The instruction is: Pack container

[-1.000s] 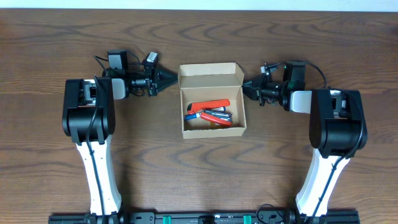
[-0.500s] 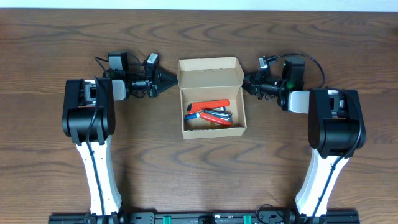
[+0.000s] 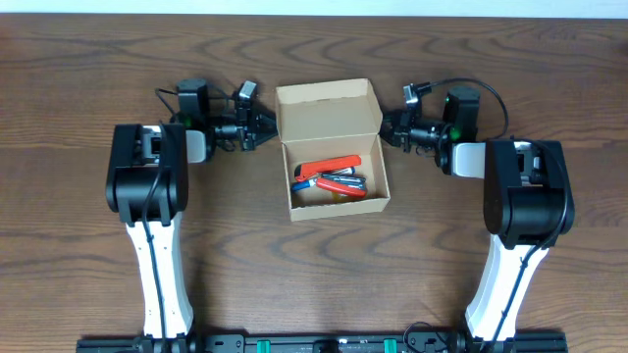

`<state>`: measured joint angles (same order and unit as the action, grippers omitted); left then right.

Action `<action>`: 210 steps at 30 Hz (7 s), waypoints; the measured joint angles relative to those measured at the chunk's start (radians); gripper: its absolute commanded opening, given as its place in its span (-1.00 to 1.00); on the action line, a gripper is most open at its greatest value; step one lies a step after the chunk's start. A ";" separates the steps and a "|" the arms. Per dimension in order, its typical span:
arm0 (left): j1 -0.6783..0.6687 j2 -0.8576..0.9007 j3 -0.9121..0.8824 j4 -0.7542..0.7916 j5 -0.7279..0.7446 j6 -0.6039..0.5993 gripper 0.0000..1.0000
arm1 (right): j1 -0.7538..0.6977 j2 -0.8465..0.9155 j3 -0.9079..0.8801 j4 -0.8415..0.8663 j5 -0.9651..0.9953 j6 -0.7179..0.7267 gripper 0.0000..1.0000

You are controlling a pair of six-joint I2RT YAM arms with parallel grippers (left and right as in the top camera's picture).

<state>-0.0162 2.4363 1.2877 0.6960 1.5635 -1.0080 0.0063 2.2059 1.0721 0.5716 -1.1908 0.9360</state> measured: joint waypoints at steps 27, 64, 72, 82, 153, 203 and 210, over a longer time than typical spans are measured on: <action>-0.019 0.011 -0.006 0.871 0.005 -0.734 -0.88 | 0.007 -0.064 0.141 -0.339 -0.035 -0.108 -0.97; -0.052 -0.307 -0.294 0.874 0.005 -0.692 -0.88 | -0.077 -0.270 0.238 -1.082 0.371 -0.669 -0.97; -0.052 -0.441 -0.397 0.875 0.005 -0.637 -0.88 | -0.094 -0.272 0.239 -1.096 0.381 -0.685 -0.97; -0.052 -0.622 -0.454 0.875 0.004 -0.616 -0.88 | -0.092 -0.362 0.309 -1.167 0.442 -0.715 -0.98; -0.067 -0.862 0.581 -1.887 -1.594 1.162 0.92 | 0.644 -0.457 0.617 -1.772 1.126 -1.174 -0.97; -0.058 -0.862 0.581 -1.888 -1.619 1.114 0.90 | 0.392 -0.489 0.330 -1.299 1.182 -0.701 -0.69; 0.076 -0.862 0.581 -1.868 -1.527 1.109 0.91 | 0.117 -0.491 0.455 -1.286 1.259 -0.772 -0.57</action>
<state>0.0601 1.5742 1.8683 -1.1721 0.0360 0.1005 0.1230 1.7145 1.5276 -0.7139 0.0681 0.1635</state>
